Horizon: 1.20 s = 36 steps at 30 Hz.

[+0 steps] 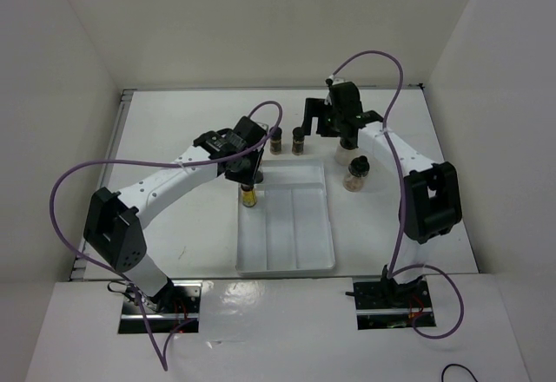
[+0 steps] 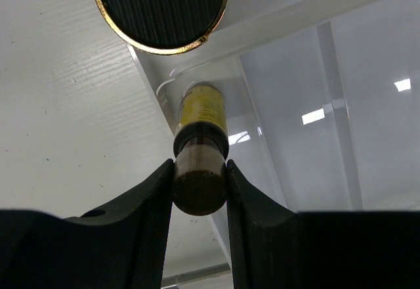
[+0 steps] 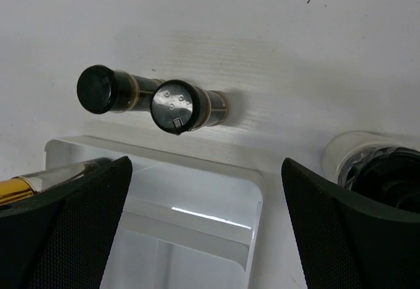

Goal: Organize the condiment bottles

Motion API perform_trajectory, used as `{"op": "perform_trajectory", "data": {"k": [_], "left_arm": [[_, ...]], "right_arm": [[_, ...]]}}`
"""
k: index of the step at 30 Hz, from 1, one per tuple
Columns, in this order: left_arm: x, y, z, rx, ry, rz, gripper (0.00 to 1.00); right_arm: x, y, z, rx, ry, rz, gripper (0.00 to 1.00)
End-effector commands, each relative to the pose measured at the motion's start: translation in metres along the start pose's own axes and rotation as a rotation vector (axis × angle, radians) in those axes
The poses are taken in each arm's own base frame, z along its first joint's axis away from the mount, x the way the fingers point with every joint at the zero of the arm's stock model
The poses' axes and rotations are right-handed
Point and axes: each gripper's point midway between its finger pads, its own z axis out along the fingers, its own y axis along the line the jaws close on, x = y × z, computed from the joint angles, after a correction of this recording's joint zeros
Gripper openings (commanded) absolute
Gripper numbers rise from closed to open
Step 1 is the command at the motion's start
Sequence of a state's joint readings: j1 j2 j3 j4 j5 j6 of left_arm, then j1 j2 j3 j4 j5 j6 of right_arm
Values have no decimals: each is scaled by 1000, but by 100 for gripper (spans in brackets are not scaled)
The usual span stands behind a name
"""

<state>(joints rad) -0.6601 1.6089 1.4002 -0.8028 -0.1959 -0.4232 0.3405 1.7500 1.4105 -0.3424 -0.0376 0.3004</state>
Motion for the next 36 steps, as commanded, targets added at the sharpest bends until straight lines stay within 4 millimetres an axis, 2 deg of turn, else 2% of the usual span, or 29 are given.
{"op": "perform_trajectory", "data": {"k": [1, 3, 5, 8, 10, 13, 14, 17, 18, 22, 28, 32, 35, 36], "left_arm": [[-18, -4, -5, 5, -70, -12, 37], [-22, -7, -7, 18, -78, -14, 43], [-23, -10, -10, 24, -80, -6, 60], [-29, -13, -17, 38, -94, 0, 73], [-35, -16, -23, 57, -113, -3, 86], [-48, -20, -40, 83, -155, -11, 94], [-57, -21, -53, 94, -184, -16, 96], [-71, -22, -73, 112, -231, -24, 99], [-85, -22, -88, 114, -283, -34, 99], [-105, -8, -114, 63, -389, -65, 99], [-102, 13, -102, -6, -373, -153, 99], [-96, 17, -102, -16, -369, -162, 99], [-94, 24, -104, -29, -381, -183, 99], [-93, 28, -105, -35, -381, -190, 99]], "right_arm": [[-31, 12, -2, -20, -89, -39, 98], [-31, 17, 3, -28, -88, -45, 98], [-28, 15, 6, -24, -80, -54, 98], [-30, 21, 13, -33, -83, -60, 98], [-31, 21, 16, -33, -82, -69, 98], [-27, 23, 22, -28, -74, -74, 98], [-27, 23, 22, -28, -73, -74, 98], [-26, 22, 29, -27, -71, -83, 98], [-26, 22, 29, -27, -71, -83, 98], [-19, 23, 43, -20, -58, -88, 98], [-14, 22, 57, 17, -51, -121, 98], [-19, 30, 62, 29, -68, -161, 98], [-14, 29, 67, 51, -56, -168, 98], [-10, 27, 71, 54, -46, -178, 95]]}}
